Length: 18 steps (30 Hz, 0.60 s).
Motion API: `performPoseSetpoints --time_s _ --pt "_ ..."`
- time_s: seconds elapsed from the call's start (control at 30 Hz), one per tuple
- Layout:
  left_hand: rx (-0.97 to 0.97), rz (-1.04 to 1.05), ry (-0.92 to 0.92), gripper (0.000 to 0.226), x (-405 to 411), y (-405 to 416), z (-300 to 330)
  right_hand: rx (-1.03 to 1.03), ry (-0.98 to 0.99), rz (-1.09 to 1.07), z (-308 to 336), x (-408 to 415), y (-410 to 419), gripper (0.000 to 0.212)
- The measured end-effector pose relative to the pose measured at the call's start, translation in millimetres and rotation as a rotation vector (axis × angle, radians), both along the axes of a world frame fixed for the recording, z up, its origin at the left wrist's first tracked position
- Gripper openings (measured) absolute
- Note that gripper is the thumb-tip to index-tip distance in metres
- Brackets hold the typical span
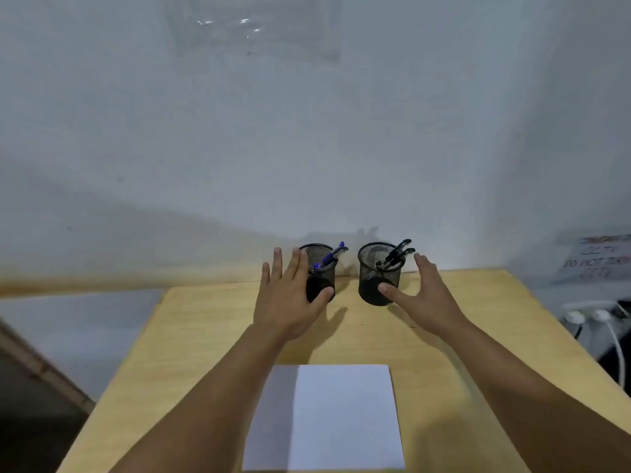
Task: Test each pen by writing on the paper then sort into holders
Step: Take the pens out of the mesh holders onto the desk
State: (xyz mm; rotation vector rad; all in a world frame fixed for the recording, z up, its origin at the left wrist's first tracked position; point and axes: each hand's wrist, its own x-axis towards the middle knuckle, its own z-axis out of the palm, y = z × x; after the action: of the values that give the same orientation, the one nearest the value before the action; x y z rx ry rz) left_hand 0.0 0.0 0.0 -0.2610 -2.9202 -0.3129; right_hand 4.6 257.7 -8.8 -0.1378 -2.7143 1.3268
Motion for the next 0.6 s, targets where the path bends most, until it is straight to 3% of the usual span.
performPoseSetpoints --time_s 0.13,0.6 --pt "-0.037 0.016 0.059 0.088 -16 11 2 0.026 0.086 -0.013 -3 -26 -9 0.113" --pt "0.053 0.020 0.101 0.072 -48 41 2 0.098 0.224 -0.185 -7 -56 -40 0.071"
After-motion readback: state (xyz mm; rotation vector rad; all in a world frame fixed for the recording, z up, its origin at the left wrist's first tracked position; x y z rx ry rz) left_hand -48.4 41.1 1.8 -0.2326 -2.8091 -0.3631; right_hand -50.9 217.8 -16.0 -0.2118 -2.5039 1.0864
